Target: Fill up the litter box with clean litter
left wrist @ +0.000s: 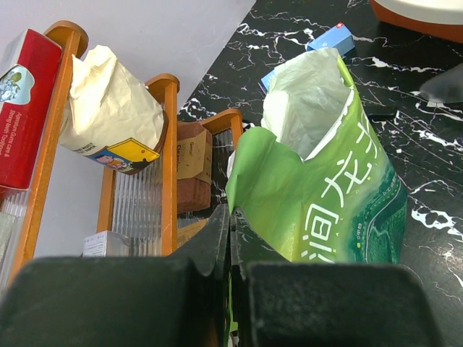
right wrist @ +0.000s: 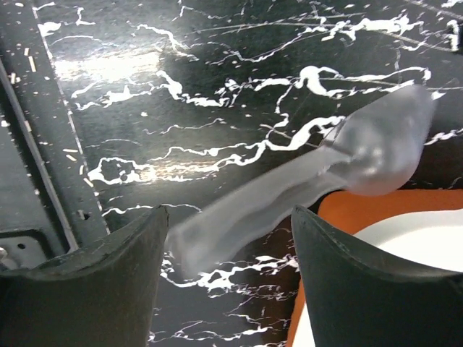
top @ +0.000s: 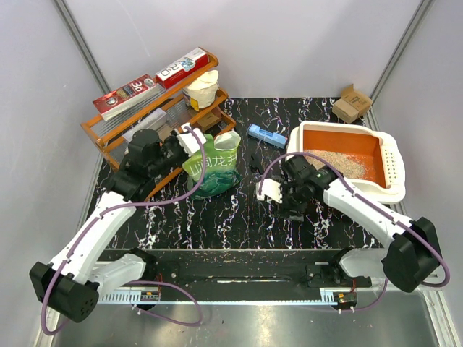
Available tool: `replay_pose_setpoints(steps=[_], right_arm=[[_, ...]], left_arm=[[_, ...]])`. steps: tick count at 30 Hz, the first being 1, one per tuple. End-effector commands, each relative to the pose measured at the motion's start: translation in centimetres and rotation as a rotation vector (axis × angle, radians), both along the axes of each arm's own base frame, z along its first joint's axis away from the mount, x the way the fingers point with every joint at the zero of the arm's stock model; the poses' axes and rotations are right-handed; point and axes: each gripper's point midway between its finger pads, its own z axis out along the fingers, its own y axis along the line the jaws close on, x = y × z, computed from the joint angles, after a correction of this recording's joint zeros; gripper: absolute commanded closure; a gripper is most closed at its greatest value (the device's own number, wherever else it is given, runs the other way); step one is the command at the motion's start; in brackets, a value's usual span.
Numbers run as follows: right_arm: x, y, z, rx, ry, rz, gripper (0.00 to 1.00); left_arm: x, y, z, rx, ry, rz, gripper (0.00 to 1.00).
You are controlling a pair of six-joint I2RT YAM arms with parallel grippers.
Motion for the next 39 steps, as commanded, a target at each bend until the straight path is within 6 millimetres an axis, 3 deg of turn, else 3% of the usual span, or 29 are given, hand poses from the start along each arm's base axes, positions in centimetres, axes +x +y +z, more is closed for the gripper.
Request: replay_pose_setpoints(steps=[1, 7, 10, 16, 17, 18, 20, 21, 23, 28, 30, 31, 32, 35, 39], right_arm=[[-2.1, -0.2, 0.4, 0.023, 0.069, -0.036, 0.24], [-3.2, -0.7, -0.2, 0.026, 0.106, -0.062, 0.22], [-2.7, -0.4, 0.2, 0.046, 0.105, -0.097, 0.21], [1.0, 1.8, 4.7, 0.190, 0.042, -0.171, 0.21], [2.0, 3.0, 6.6, 0.237, 0.033, -0.178, 0.21], [1.9, 4.1, 7.9, 0.291, 0.065, -0.175, 0.21], [3.7, 6.4, 11.9, 0.391, 0.070, -0.217, 0.21], [4.3, 7.1, 13.0, 0.420, 0.077, -0.230, 0.21], [6.0, 8.7, 15.4, 0.483, 0.081, -0.266, 0.21], [11.9, 11.0, 21.0, 0.669, -0.022, -0.480, 0.14], [13.7, 11.6, 20.9, 0.683, -0.009, -0.554, 0.11], [14.2, 12.0, 22.3, 0.721, 0.004, -0.594, 0.11], [14.9, 12.5, 21.4, 0.709, 0.033, -0.618, 0.12], [16.1, 13.4, 21.1, 0.718, 0.076, -0.676, 0.13], [17.6, 14.0, 19.4, 0.695, 0.112, -0.754, 0.22]], left_arm=[[0.5, -0.4, 4.0, -0.050, -0.088, -0.011, 1.00], [0.4, -0.5, 3.6, -0.049, -0.084, -0.017, 1.00], [0.5, -0.6, 3.7, -0.056, -0.083, -0.015, 1.00], [0.3, -0.8, 4.6, -0.038, -0.096, -0.040, 0.99], [-0.1, -1.1, 4.4, -0.040, -0.072, -0.063, 0.96], [-0.3, -1.4, 5.5, -0.059, -0.069, -0.079, 0.91], [-1.2, -2.0, 5.5, -0.064, -0.009, -0.123, 0.66], [-1.3, -2.2, 6.6, -0.092, 0.005, -0.121, 0.59], [-1.5, -2.0, 6.6, -0.103, 0.052, -0.102, 0.48], [-1.1, 0.0, 6.7, -0.155, 0.113, -0.008, 0.30], [-1.0, 0.9, 6.1, -0.173, 0.155, 0.010, 0.26], [-1.0, 1.0, 5.8, -0.177, 0.174, 0.011, 0.25], [-1.2, 1.0, 5.1, -0.190, 0.209, 0.005, 0.25], [-1.3, 1.4, 3.9, -0.202, 0.255, -0.005, 0.25], [-1.7, 1.3, 2.9, -0.184, 0.272, -0.054, 0.26]])
